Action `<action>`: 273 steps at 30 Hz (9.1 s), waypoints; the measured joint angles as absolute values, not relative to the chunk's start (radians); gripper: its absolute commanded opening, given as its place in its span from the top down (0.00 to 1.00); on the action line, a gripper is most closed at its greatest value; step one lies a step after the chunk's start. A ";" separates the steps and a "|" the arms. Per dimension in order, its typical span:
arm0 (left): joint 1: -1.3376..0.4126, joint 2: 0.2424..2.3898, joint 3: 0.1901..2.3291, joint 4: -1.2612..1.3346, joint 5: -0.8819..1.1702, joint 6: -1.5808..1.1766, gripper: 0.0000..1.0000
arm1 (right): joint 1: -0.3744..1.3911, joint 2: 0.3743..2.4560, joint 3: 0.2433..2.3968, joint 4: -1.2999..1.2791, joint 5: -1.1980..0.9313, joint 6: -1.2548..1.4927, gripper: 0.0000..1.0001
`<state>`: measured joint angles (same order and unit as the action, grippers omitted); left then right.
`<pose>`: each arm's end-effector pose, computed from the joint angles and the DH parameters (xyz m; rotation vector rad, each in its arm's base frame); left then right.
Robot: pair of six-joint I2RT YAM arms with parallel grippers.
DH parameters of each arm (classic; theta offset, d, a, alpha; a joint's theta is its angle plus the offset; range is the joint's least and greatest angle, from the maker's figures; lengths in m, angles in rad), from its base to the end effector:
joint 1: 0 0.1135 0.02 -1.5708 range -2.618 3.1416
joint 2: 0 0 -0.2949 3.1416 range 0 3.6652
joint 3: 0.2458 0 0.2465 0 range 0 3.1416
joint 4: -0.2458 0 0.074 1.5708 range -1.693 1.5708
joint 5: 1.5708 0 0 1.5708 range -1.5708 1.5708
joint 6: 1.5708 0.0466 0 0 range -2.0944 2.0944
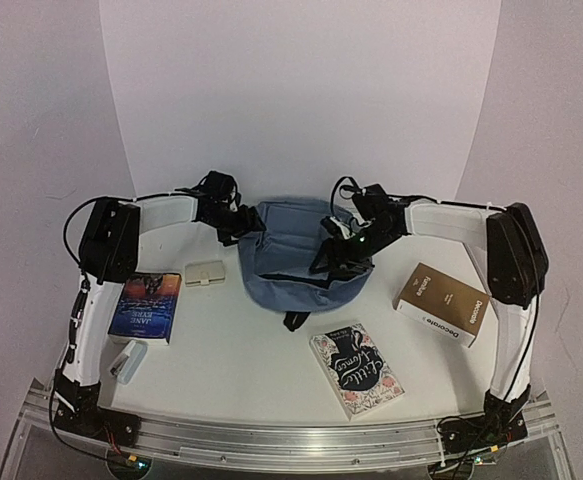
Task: Pack the student bag
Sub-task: Adjust the student bag at the center of the board, then unzip the student bag at the center of the board.
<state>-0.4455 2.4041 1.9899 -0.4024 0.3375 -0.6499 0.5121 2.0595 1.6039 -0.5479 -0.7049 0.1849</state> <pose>0.5006 -0.2561 0.1845 -0.0881 2.5276 -0.8875 0.3848 0.2509 0.2302 -0.7018 2.5320 1.1632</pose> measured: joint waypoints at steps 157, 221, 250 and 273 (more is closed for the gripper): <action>-0.971 2.483 2.105 -0.655 0.079 -0.533 0.74 | 0.367 2.035 1.363 -0.515 -0.483 0.083 0.45; -0.870 2.037 1.572 -0.452 0.228 -0.536 1.00 | 0.422 1.890 1.452 -0.543 -0.636 -0.175 0.40; -0.807 1.978 1.524 -0.361 0.390 -0.629 1.00 | 0.609 1.967 1.393 -0.357 -0.504 -0.189 0.99; -0.752 1.877 1.470 -0.391 0.237 -0.603 1.00 | 0.477 1.853 1.313 -0.338 -0.489 -0.333 0.86</action>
<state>-0.7520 1.8771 1.4700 -0.3907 0.2369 -0.6025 0.4767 1.8530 1.3129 -0.3382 -0.4890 -0.3330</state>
